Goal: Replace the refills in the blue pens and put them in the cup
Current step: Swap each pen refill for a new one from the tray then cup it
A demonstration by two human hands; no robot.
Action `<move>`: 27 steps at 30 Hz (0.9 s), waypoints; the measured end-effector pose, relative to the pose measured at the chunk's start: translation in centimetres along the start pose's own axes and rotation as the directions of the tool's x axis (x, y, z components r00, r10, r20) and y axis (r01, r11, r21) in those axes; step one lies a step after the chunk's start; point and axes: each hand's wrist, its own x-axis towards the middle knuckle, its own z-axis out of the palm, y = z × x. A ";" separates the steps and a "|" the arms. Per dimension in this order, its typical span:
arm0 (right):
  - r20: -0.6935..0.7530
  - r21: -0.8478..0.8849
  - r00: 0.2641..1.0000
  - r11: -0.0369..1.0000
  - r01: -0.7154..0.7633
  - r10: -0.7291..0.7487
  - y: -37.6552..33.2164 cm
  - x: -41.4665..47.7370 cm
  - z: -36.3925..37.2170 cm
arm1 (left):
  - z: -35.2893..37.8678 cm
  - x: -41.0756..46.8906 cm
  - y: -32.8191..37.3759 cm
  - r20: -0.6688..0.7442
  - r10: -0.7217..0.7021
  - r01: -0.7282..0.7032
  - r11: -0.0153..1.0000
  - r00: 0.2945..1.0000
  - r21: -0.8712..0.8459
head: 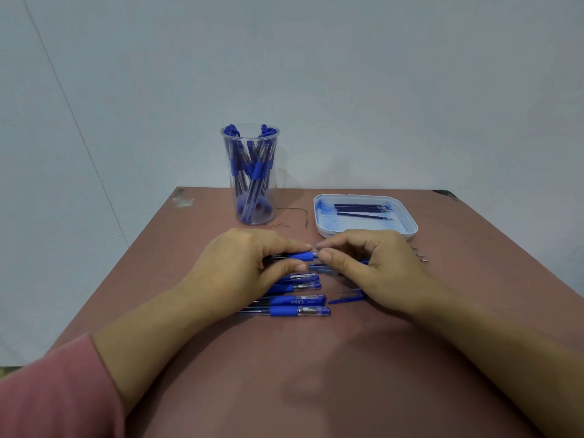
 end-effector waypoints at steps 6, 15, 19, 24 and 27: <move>-0.055 -0.040 0.996 0.997 0.071 -0.073 0.3 0.1 -0.2 | -0.2 0.1 0.3 0.045 -0.057 0.057 0.998 0.997 -0.002; 0.067 -0.421 0.996 0.904 0.082 -0.060 1.6 0.5 -2.6 | -0.9 0.2 -1.0 -0.004 -0.112 0.112 0.991 0.994 0.066; 0.361 -0.524 0.930 0.810 0.265 -0.071 1.0 0.8 -2.2 | -0.7 0.2 -0.7 0.021 -0.128 0.126 0.989 0.992 0.071; 0.425 -0.560 0.899 0.750 0.353 -0.105 0.7 1.0 -1.8 | -0.5 0.2 -0.3 0.032 -0.133 0.131 0.990 0.991 0.058; 0.316 -0.508 0.941 0.815 0.279 -0.125 0.7 1.1 -2.5 | -0.6 0.2 -0.3 0.035 -0.129 0.127 0.991 0.991 0.049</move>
